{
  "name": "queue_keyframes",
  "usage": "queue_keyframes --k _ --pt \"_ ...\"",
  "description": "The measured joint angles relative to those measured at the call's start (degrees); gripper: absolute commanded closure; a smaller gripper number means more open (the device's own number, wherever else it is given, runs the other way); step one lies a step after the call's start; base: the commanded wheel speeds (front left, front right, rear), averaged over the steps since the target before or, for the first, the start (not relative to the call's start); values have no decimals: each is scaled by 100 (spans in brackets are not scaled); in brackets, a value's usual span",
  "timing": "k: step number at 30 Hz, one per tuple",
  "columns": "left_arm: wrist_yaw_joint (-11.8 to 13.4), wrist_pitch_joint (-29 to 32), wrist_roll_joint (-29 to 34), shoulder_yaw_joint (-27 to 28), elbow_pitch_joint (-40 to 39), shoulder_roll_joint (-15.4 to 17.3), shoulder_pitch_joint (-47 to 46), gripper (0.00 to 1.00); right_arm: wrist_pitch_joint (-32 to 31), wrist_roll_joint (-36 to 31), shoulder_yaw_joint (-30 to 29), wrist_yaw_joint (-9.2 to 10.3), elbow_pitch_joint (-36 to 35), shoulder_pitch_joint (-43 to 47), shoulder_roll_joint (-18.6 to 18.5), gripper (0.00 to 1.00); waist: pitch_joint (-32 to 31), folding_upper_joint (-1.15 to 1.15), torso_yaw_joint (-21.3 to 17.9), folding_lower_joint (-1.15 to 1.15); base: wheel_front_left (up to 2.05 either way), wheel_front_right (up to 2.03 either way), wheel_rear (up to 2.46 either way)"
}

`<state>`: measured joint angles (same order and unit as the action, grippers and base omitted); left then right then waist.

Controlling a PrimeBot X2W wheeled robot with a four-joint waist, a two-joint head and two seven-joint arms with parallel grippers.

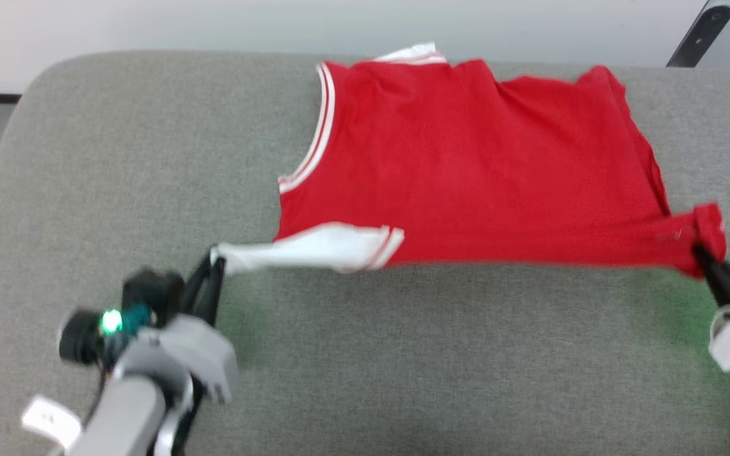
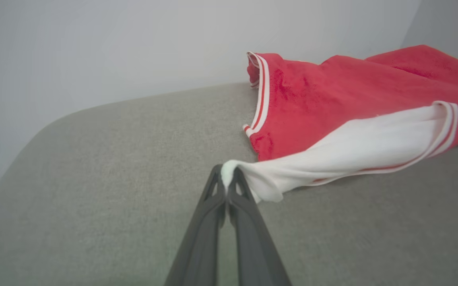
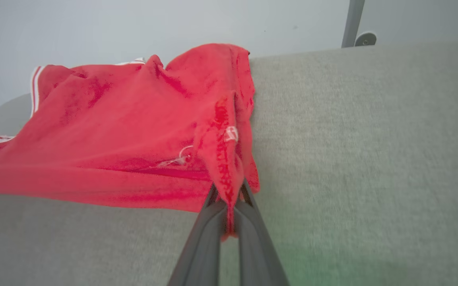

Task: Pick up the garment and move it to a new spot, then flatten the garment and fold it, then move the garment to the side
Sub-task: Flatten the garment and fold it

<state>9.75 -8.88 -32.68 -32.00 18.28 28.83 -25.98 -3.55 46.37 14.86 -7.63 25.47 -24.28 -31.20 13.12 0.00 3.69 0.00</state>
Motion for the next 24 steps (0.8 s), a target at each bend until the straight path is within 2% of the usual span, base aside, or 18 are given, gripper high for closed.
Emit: queue_keyframes --k 3,6,10,14,24 --pt "312 182 -5 -57 -686 158 658 100 -175 -35 -279 1 -328 550 93 100 -84 0 -32 0 0 0 0" --pt "630 364 -11 -185 -1271 182 1266 100 -392 -66 -564 4 -646 1027 232 100 -78 0 -78 0 0 0 0" --pt "960 552 -12 -320 -1702 222 1855 100 -668 -188 -925 8 -1091 1577 403 100 -28 0 -106 0 0 0 0" --pt "1101 655 -19 -436 -1935 250 2210 100 -927 -328 -1251 9 -1467 2012 537 100 20 0 -127 0 0 0 0" --pt "1250 1020 -236 -589 -2213 307 2719 100 -1481 -731 -1768 9 -2204 2848 836 100 115 0 -178 0 0 0 0"
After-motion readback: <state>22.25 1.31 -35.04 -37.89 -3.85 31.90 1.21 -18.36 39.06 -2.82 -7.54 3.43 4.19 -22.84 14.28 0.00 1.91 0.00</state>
